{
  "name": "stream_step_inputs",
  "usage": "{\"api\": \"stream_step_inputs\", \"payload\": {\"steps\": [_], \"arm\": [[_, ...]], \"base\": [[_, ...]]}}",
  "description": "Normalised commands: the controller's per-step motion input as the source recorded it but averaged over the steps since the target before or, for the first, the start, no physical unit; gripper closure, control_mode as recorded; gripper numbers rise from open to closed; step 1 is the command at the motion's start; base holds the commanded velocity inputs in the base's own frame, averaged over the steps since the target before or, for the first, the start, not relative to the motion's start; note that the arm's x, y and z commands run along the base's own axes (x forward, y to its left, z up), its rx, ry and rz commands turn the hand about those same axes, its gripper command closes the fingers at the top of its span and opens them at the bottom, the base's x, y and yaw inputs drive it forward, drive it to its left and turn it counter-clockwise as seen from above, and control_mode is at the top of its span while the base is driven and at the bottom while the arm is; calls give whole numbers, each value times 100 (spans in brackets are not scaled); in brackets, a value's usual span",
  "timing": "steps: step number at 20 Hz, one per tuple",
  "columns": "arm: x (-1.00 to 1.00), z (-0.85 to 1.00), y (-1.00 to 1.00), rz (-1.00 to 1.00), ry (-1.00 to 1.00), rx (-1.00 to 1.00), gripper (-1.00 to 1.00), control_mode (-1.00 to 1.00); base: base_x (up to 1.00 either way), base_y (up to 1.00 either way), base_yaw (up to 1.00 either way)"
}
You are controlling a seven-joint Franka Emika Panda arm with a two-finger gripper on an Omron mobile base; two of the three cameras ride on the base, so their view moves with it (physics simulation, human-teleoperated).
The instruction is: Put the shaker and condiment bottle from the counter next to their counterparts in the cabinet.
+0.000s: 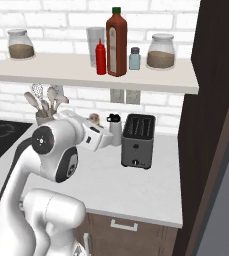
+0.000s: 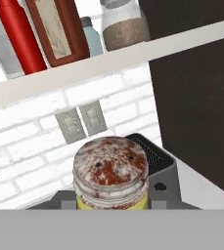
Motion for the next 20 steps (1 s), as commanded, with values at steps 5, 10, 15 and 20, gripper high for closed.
{"api": "stream_step_inputs", "payload": {"steps": [5,10,15,20], "arm": [[-42,30,-22,7,-1,0,100,-100],[-25,36,-8,4,0,0,100,-100],[-10,47,-2,1,0,0,100,-100],[-2,48,-13,0,0,0,100,-100]], "base": [[0,0,0],[0,0,0],[0,0,0],[0,0,0]]}}
